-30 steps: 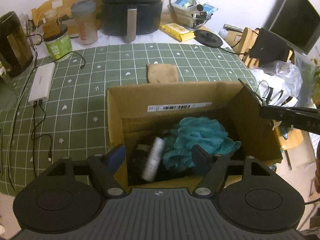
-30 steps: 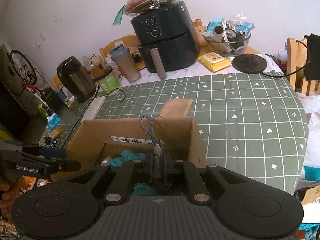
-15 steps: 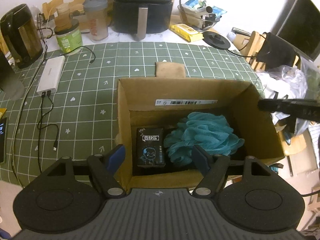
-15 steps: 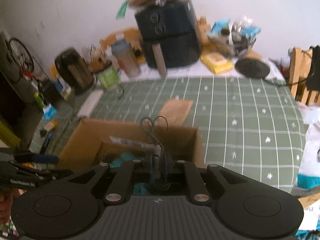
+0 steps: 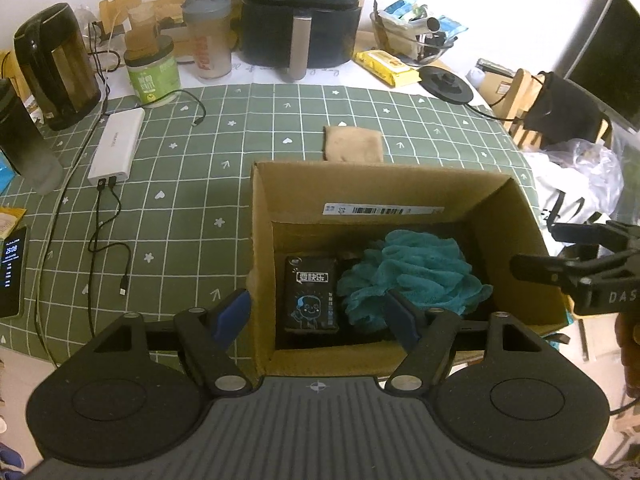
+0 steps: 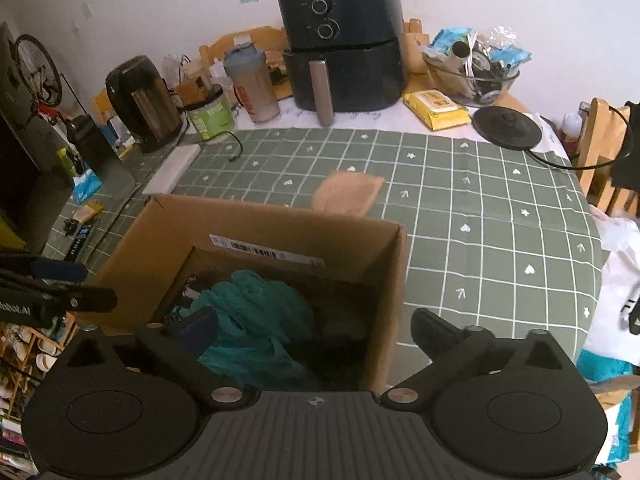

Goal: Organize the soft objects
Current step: 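Open both grippers to drop the black box and cable into the cardboard box, then move the right gripper to the second black cable beside the tan pouch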

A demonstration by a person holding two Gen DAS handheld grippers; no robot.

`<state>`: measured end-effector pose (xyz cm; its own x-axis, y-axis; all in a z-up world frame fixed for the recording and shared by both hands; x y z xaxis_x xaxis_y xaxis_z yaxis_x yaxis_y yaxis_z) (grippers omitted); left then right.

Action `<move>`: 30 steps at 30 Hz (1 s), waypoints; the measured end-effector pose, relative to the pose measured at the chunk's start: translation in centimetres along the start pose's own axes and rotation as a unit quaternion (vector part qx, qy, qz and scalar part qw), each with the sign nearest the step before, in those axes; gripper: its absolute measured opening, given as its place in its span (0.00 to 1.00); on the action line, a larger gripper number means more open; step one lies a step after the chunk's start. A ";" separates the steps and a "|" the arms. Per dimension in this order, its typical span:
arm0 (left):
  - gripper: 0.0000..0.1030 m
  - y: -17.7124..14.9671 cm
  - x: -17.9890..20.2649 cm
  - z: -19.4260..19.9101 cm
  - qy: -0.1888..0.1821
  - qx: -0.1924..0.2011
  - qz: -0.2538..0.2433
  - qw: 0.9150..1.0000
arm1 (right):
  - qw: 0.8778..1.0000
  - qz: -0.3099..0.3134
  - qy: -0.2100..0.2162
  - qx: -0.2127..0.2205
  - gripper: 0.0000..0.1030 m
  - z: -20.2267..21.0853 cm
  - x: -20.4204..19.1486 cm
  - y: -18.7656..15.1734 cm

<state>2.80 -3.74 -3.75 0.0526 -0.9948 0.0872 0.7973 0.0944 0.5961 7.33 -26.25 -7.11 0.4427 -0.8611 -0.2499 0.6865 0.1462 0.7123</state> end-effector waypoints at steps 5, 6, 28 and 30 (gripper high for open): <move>0.70 0.5 0.0 -0.1 0.005 -0.007 -0.006 1.000 | 1.000 0.005 -0.024 -0.019 1.00 -0.2 0.1 -0.2; 0.70 0.6 -0.1 -0.1 0.006 -0.008 -0.007 1.000 | 0.999 0.007 -0.030 -0.021 1.00 -0.1 0.2 -0.2; 0.70 3.0 -0.3 -2.0 -0.010 -0.016 -0.025 1.000 | 0.996 0.018 -0.073 -0.047 1.00 -1.1 2.0 0.7; 0.70 3.3 -0.4 -2.3 -0.010 -0.018 -0.028 0.999 | 0.996 0.014 -0.072 -0.046 1.00 -1.2 2.2 0.9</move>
<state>6.78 -3.15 -3.66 -0.0044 -0.9976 0.0697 0.8194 0.0364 0.5721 9.63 -27.41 -7.83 0.3796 -0.9160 -0.1296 0.7276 0.2091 0.6534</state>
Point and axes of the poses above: each gripper's, at about its wrist camera, not at the fingertips, and z roughly against the way its jaws point, x to its right, y to its top, the point moved 4 cm from there along -z, roughly the way its jaws point, and after that the axes turned 9 degrees about x, right-handed, at the moved point
